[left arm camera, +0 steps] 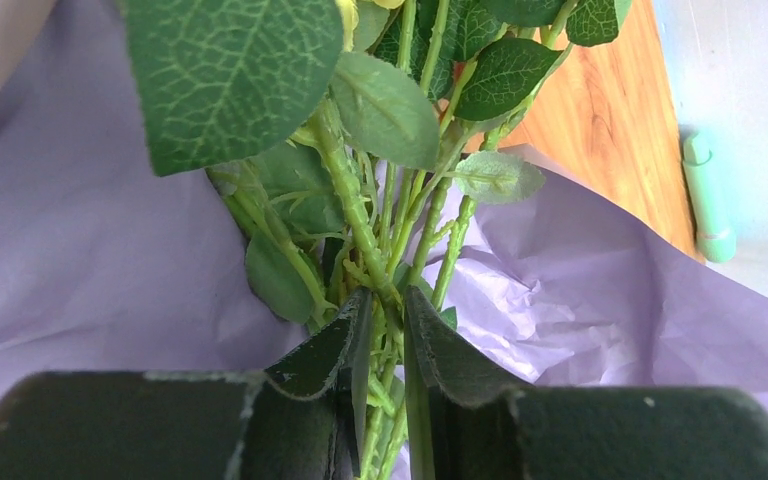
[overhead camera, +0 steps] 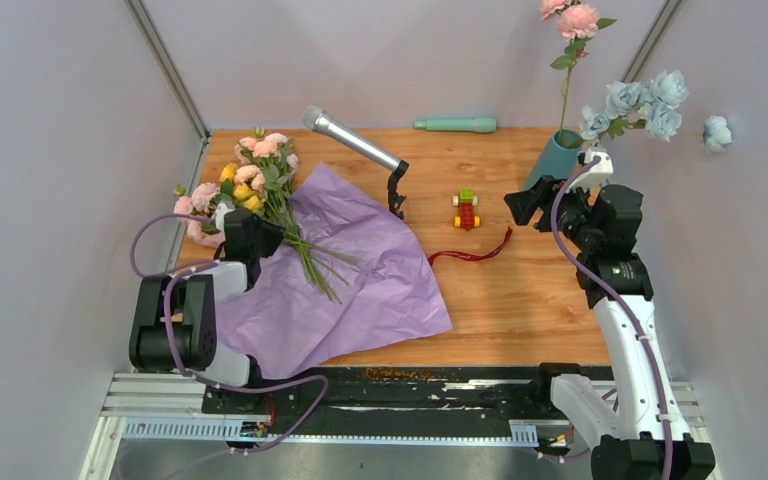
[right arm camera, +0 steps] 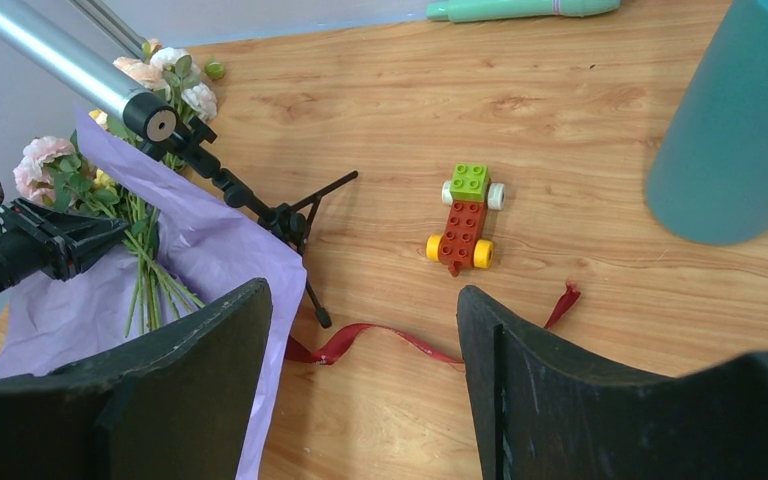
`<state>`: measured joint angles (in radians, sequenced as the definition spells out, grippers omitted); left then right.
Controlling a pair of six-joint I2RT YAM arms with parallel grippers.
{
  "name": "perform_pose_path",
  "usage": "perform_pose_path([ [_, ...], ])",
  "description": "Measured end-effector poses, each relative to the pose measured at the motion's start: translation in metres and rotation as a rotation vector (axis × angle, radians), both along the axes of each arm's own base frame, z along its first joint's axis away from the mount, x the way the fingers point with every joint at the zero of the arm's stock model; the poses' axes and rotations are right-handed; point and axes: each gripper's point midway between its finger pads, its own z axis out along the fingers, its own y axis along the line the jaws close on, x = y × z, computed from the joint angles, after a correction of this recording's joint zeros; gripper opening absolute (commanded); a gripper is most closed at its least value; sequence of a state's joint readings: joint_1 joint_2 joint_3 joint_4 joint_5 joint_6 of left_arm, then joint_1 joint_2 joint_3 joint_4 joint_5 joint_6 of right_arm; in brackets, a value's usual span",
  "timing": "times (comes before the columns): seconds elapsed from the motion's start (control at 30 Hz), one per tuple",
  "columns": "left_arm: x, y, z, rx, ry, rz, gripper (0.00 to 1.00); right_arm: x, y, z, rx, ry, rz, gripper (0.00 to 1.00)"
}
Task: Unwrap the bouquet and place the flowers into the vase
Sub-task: Pick up the fake flower from the wrapping paper.
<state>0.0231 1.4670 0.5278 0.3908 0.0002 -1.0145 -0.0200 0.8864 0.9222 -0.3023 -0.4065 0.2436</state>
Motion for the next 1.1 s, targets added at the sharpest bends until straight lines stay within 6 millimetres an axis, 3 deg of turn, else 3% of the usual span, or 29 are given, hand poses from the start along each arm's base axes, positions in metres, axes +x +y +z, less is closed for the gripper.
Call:
perform_pose_path([
  [0.2, 0.004, -0.004, -0.004, -0.026, -0.001, -0.006, 0.16, 0.002, 0.000, -0.003, -0.002, 0.008, 0.002, 0.69],
  [0.4, 0.006, -0.005, -0.002, -0.039, -0.011, -0.005, 0.00, 0.002, 0.001, -0.003, -0.001, 0.010, 0.005, 0.69],
  [0.6, 0.004, -0.004, 0.005, -0.043, -0.029, -0.004, 0.00, 0.002, 0.000, -0.004, -0.006, 0.010, 0.006, 0.69],
  [1.1, -0.040, -0.005, 0.102, 0.066, -0.304, -0.071, 0.00, -0.003, 0.003, -0.010, -0.002, 0.044, 0.024, 0.71],
])
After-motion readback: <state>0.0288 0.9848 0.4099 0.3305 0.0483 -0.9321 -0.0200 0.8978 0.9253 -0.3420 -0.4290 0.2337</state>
